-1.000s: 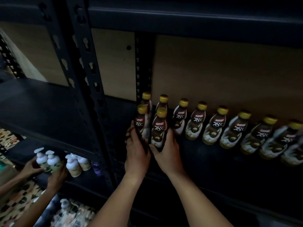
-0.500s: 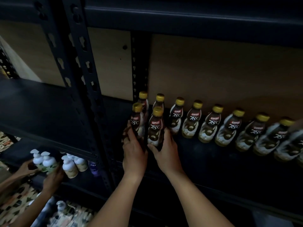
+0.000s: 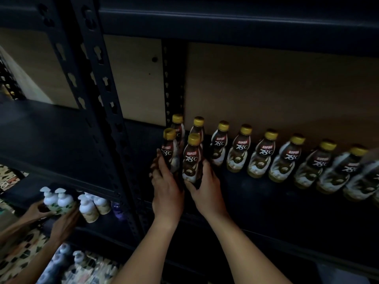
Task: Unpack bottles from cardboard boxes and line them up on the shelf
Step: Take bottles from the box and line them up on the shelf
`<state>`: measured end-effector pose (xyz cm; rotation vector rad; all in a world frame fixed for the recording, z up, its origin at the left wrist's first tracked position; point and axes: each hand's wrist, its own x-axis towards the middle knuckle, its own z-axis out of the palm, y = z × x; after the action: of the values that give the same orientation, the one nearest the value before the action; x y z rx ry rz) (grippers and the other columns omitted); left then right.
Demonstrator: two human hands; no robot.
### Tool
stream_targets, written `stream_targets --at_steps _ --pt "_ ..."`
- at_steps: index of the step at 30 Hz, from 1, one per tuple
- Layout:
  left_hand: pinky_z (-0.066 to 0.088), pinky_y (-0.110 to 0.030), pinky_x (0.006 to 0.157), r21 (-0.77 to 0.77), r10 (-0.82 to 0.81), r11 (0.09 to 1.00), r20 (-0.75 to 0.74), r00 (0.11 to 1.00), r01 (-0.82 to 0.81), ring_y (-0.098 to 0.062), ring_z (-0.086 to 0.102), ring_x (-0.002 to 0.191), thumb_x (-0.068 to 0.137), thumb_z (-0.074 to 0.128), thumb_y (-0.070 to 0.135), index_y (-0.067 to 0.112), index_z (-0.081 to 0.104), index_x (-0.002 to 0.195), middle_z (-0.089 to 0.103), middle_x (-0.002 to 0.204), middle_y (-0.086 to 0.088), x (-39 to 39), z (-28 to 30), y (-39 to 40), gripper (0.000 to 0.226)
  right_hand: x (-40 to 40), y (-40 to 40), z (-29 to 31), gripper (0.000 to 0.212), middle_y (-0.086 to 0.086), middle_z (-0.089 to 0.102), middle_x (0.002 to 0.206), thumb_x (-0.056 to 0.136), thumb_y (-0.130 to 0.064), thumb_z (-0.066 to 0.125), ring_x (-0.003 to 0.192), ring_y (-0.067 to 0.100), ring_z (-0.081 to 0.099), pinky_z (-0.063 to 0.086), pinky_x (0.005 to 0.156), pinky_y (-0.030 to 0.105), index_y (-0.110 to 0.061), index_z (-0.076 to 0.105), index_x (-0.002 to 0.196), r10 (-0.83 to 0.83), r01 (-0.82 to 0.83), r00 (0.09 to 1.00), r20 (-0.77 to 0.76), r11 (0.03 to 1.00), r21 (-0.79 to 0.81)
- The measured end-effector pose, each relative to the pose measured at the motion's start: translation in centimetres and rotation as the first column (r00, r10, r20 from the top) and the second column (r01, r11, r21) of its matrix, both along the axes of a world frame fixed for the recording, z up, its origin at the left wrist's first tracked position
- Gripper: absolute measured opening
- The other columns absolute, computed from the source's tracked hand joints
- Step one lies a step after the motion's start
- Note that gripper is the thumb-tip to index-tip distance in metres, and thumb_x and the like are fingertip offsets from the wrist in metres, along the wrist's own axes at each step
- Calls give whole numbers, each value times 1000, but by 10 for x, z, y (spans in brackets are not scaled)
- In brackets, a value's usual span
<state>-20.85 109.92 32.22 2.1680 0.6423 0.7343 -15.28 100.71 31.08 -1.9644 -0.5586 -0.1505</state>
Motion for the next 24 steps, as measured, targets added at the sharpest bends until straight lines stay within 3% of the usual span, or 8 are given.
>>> stream_targets --at_steps 6,15,20,24 --pt "36 -51 112 25 -8 1000 -12 1000 8 -43 27 146 101 51 31 22 -5 163 23 159 -25 -1 2 0 84 -1 -1 1 79 -2 49 148 86 -17 77 137 9 46 39 111 23 -23 34 152 3 -3 1000 -5 1000 -13" --pt "37 -53 111 98 2 995 37 999 -5 -47 34 140 100 62 29 21 -4 162 26 157 -27 1 -3 0 91 -1 -2 -1 81 0 43 154 90 -16 74 142 10 41 36 114 25 -22 28 157 10 -11 1000 -15 999 -33" --pt "35 -53 112 34 -16 999 26 1000 15 -45 29 144 101 57 33 23 -6 163 23 160 -26 1 0 -1 89 -1 -3 0 81 -1 44 153 90 -15 74 141 8 41 33 110 17 -23 29 156 8 -9 1000 -13 999 -33" --pt "34 -55 113 31 -16 999 35 999 15 -46 28 144 102 57 34 24 -6 163 23 159 -27 0 2 -2 89 -1 -2 -2 82 0 43 154 90 -16 74 142 9 41 37 114 26 -23 28 157 6 -7 1000 -14 1000 -31"
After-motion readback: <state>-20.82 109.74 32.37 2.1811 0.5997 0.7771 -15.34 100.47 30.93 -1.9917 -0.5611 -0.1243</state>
